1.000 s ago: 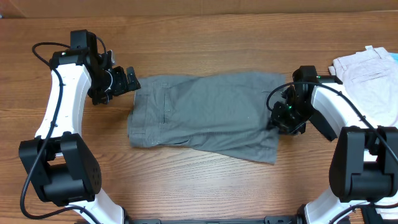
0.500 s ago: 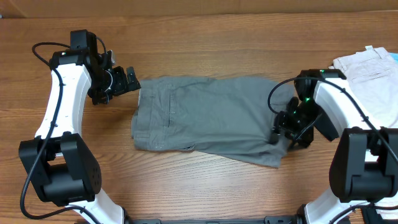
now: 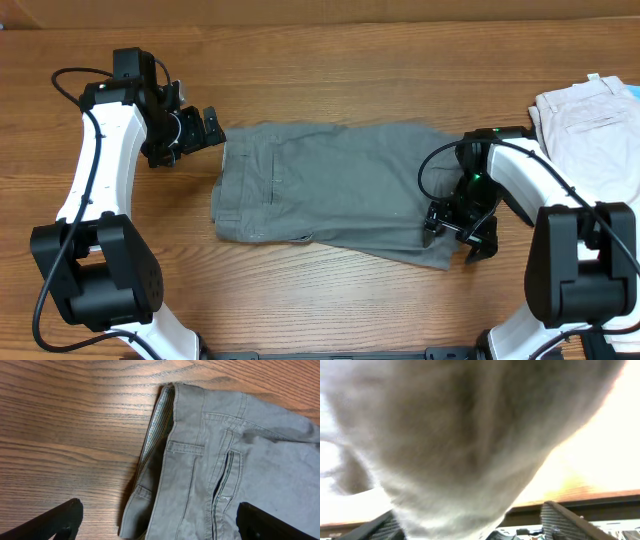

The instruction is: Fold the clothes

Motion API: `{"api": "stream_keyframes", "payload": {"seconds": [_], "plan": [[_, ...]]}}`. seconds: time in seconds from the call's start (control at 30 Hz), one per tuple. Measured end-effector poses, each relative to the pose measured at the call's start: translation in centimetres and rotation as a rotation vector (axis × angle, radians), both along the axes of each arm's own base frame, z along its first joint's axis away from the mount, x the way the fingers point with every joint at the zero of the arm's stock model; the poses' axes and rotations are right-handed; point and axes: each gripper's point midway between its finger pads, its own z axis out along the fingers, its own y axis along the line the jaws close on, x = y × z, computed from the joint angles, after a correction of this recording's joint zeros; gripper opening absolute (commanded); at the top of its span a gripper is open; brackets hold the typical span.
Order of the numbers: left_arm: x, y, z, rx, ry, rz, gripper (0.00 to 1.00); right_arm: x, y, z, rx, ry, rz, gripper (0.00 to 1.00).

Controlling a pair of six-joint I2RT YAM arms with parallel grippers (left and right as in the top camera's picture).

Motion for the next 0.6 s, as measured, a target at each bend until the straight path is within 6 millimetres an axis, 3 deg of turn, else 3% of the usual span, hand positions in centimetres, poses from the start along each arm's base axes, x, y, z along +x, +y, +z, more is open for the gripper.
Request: {"api": "stream_keyframes", "payload": {"seconds": [0.13, 0.2, 0.33, 0.37, 0.4, 0.43, 0.47, 0.6], "plan": [[0.0, 0.0, 0.0, 0.001, -0.001, -0.003, 1.00, 1.7, 0.0, -0.6, -0.007, -0.081, -0.006, 0.04], [0.0, 0.0, 0.0, 0.001, -0.001, -0.003, 1.00, 2.3, -0.1, -1.1, -0.023, -0.105, -0.029, 0.04], [0.0, 0.0, 0.0, 0.003, -0.003, -0.015, 1.00, 1.5, -0.6, -1.4, -0.069, -0.076, -0.075, 0.05], [0.0, 0.0, 0.0, 0.004, -0.004, -0.018, 1.00, 1.4, -0.6, -1.4, -0.072, -0.072, -0.083, 0.13], [0.0, 0.0, 0.0, 0.005, -0.005, -0.021, 1.00, 1.3, -0.6, -1.1, -0.074, -0.067, -0.093, 0.32], [0.0, 0.0, 0.0, 0.005, -0.005, -0.022, 1.00, 0.9, -0.5, -0.6, -0.074, -0.058, -0.102, 0.77], [0.0, 0.0, 0.0, 0.006, -0.006, -0.024, 1.00, 0.4, -0.5, 0.1, -0.076, -0.049, -0.105, 1.00], [-0.5, -0.4, 0.0, -0.014, 0.014, -0.028, 1.00, -0.9, -0.3, 1.5, -0.082, -0.026, -0.095, 1.00]]}}
